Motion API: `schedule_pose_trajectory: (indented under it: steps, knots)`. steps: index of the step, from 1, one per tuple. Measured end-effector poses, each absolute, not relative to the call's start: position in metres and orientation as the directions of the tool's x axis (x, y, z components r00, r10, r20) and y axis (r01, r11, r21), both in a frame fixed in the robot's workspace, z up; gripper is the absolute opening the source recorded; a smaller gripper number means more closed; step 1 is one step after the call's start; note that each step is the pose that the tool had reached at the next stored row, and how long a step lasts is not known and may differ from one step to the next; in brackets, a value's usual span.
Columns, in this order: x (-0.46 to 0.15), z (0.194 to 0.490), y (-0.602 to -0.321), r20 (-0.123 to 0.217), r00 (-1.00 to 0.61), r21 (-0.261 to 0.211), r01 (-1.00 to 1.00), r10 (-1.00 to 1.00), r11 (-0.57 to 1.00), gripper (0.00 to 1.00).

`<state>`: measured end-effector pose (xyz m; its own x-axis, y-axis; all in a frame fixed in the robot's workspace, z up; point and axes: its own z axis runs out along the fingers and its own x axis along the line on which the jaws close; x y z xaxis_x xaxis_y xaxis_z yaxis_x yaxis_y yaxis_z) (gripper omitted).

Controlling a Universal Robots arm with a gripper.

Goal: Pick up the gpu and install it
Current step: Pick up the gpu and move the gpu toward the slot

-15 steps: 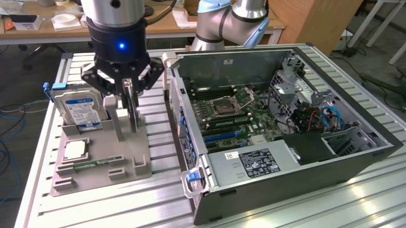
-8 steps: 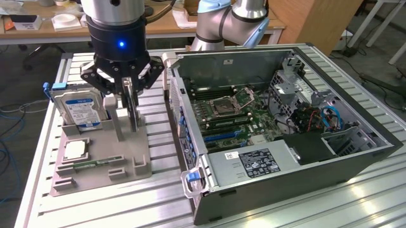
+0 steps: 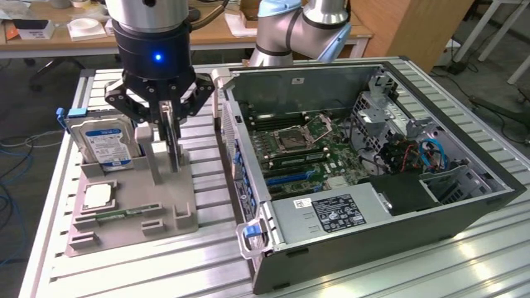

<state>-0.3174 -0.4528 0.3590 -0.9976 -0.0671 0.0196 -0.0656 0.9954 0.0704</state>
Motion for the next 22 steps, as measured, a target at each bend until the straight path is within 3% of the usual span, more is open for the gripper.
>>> schedule_pose_trajectory:
  steps: [22]
  knots:
    - [-0.317, 0.378, -0.453, 0.020, -0.998, 0.070, -0.062, -0.063, 0.996, 0.26]
